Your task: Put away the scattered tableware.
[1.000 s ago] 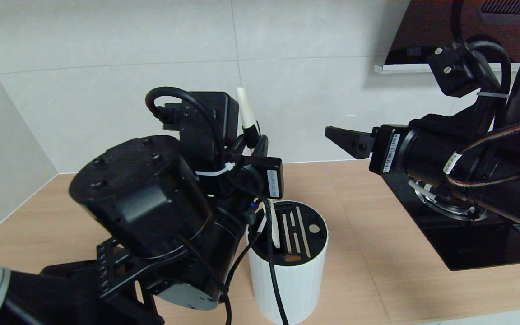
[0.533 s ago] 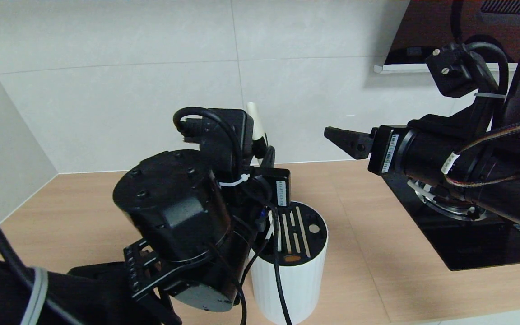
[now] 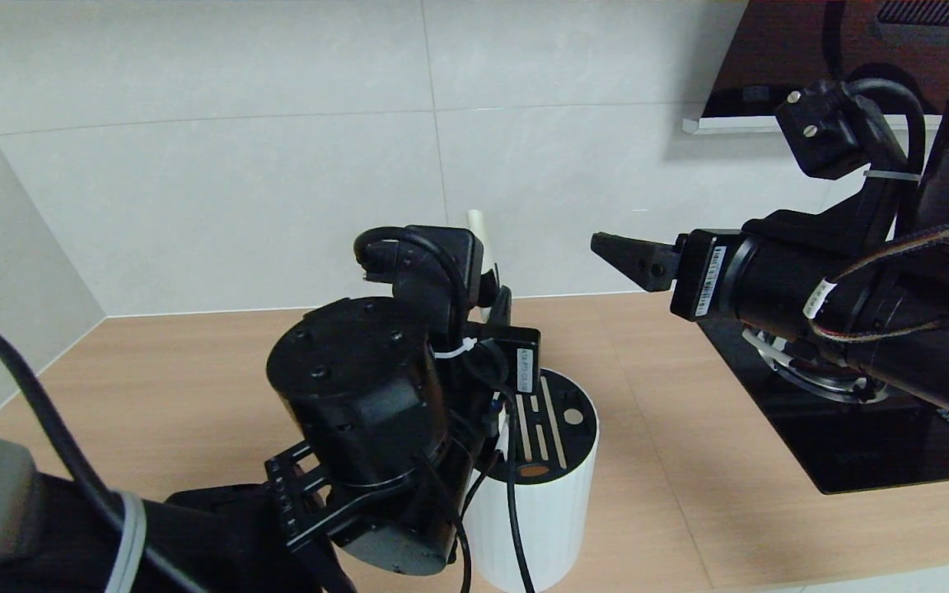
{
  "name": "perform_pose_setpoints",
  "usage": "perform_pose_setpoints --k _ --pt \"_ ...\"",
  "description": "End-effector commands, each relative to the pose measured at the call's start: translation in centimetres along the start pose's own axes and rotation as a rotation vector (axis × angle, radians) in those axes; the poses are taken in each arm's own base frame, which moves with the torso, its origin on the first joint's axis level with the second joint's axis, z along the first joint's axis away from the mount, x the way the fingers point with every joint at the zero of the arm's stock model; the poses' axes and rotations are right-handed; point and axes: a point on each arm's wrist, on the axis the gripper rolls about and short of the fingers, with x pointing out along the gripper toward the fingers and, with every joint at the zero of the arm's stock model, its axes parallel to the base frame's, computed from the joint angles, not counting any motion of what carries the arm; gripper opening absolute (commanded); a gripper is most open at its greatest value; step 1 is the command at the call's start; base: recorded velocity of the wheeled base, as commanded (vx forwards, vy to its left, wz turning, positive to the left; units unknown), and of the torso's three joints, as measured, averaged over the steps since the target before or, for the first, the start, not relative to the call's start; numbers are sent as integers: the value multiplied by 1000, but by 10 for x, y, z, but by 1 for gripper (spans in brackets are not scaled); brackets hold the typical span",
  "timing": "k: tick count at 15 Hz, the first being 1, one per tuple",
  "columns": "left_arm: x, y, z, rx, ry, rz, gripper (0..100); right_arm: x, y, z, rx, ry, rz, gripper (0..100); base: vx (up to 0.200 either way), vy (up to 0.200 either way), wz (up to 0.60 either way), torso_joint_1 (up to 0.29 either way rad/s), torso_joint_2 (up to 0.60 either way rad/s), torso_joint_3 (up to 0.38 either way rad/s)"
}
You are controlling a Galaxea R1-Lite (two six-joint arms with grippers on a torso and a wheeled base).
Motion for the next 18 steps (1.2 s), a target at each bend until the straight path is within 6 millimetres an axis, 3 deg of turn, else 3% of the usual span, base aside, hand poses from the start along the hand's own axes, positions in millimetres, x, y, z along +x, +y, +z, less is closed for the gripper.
perform_pose_setpoints --k 1,5,18 --pt "1 -4 -13 25 30 -8 0 1 0 -1 0 2 -1 100 0 0 0 0 0 0" --pt "-4 -6 -26 51 57 -20 0 2 0 -2 -2 8 -2 100 0 0 0 0 0 0" --pt "5 -20 -69 73 75 102 0 2 0 -3 -2 9 -3 100 0 0 0 0 0 0"
